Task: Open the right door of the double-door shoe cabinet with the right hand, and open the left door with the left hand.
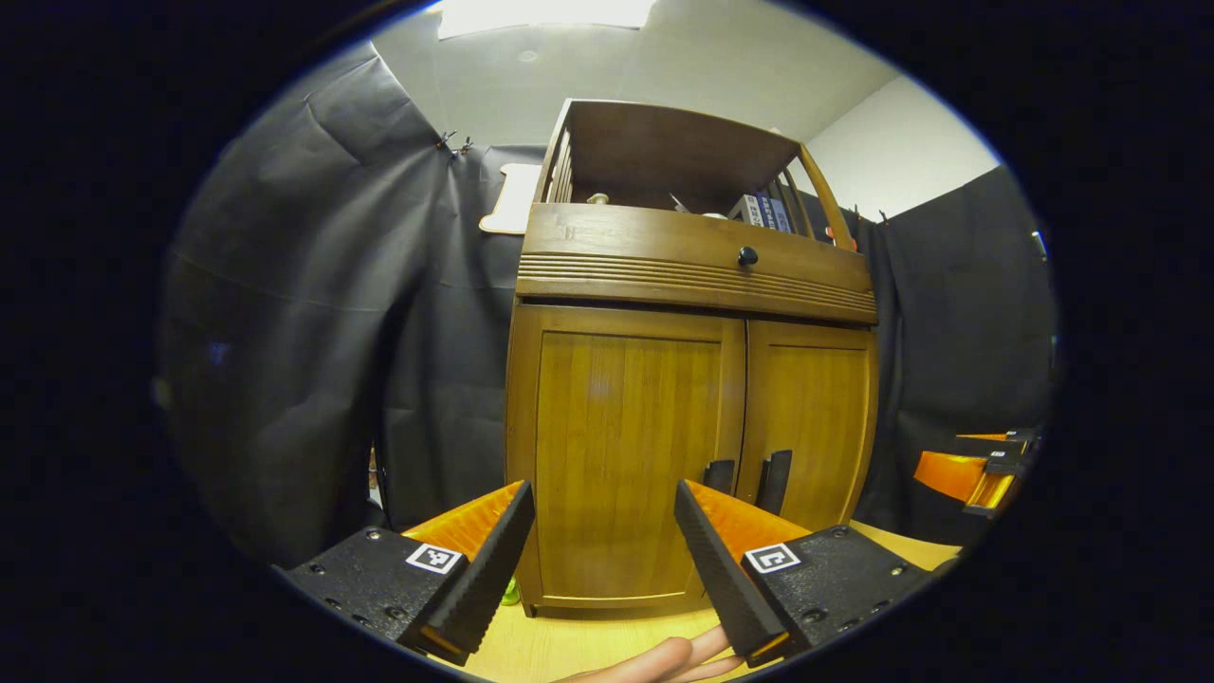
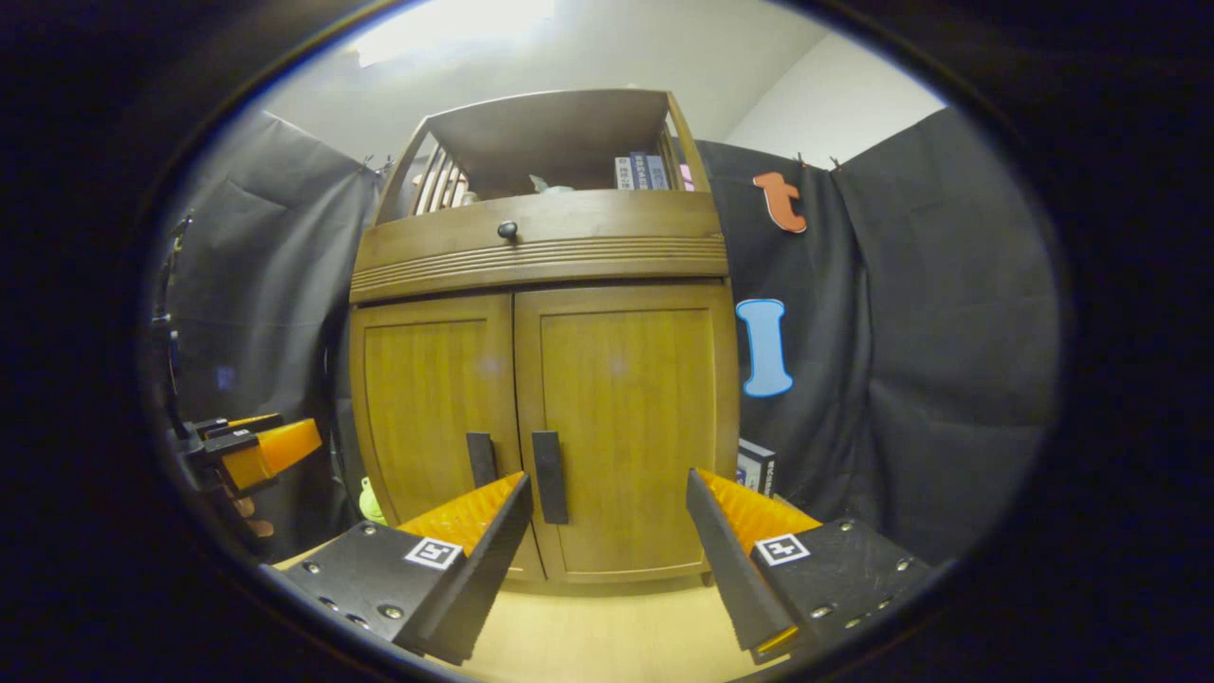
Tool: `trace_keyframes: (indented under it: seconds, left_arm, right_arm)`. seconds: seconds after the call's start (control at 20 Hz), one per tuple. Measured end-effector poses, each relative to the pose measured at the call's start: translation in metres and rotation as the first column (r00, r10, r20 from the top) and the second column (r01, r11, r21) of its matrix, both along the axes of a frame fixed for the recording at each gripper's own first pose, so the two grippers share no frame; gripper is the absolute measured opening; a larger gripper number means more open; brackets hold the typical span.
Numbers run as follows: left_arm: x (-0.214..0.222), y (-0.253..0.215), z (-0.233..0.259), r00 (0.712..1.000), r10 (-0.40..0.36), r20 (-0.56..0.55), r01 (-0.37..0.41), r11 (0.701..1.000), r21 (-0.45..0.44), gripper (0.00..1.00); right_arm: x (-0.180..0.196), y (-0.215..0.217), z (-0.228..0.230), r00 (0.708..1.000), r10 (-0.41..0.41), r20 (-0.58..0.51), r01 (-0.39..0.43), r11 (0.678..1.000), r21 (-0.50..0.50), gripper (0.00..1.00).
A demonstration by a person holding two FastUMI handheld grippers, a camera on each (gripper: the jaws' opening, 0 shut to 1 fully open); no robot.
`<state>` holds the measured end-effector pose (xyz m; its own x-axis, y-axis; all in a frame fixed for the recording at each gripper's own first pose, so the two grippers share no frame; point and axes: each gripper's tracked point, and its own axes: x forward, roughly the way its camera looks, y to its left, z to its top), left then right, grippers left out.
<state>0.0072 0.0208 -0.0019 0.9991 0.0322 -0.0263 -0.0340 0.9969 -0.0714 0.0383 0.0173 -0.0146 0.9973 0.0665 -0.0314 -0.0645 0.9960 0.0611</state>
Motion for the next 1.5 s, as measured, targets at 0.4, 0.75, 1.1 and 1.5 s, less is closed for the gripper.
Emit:
trace_keyframes:
  seconds: [0.4, 0.75, 1.1, 1.5]
  left_arm:
    - [0.001, 0.007, -0.003, 0.999, 0.032, -0.016, -0.032, 0.999, -0.006, 0.93]
    - [-0.003, 0.001, -0.002, 0.999, 0.053, -0.005, -0.053, 0.999, -0.004, 0.92]
    - [-0.007, -0.028, -0.004, 1.000, -0.028, 0.001, 0.028, 0.999, 0.032, 0.92]
    - [-0.010, -0.030, -0.001, 0.998, -0.056, 0.015, 0.056, 0.998, -0.002, 0.92]
  right_arm:
    - [0.044, 0.034, -0.009, 0.998, 0.060, -0.010, -0.060, 0.998, 0.022, 0.96]
    - [0.098, 0.081, -0.038, 0.983, 0.175, -0.053, -0.176, 0.984, -0.009, 0.97]
    - [0.135, 0.114, -0.072, 0.980, 0.177, -0.089, -0.183, 0.981, -0.068, 0.97]
    - [0.178, 0.091, -0.085, 0.992, 0.071, -0.105, -0.073, 0.997, -0.019, 0.97]
